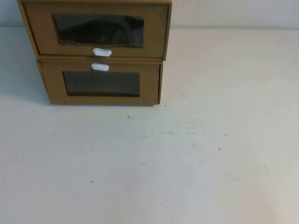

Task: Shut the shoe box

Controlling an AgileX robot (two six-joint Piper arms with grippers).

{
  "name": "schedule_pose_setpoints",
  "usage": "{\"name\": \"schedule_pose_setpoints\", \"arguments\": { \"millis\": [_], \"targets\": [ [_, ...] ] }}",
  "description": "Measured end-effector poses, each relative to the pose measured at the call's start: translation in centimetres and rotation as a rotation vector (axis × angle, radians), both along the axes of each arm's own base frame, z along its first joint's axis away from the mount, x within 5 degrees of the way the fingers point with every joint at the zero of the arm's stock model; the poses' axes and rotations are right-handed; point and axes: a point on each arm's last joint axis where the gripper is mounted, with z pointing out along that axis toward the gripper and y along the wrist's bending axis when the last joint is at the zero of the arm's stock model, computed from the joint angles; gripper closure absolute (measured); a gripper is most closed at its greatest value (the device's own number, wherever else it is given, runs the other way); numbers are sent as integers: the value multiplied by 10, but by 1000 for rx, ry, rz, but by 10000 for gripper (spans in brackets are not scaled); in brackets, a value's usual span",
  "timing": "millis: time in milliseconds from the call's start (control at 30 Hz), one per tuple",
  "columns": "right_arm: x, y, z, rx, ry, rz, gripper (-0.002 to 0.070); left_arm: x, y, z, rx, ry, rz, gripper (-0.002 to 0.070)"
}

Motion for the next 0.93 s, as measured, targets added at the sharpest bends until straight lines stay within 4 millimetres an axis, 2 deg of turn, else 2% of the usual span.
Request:
{"name": "schedule_pose_setpoints", "arguments": {
  "millis": [300, 567, 933],
  "targets": [
    [0, 0, 0, -2, 0, 1, 687, -2, 2, -7, 180, 47, 7, 680],
    [0, 0, 0, -1, 0, 1, 687, -6, 7, -25, 166, 254, 50, 680],
    [0, 0, 0, 0, 0, 1, 687, -6, 7, -26, 163, 262, 56, 680]
  ]
}}
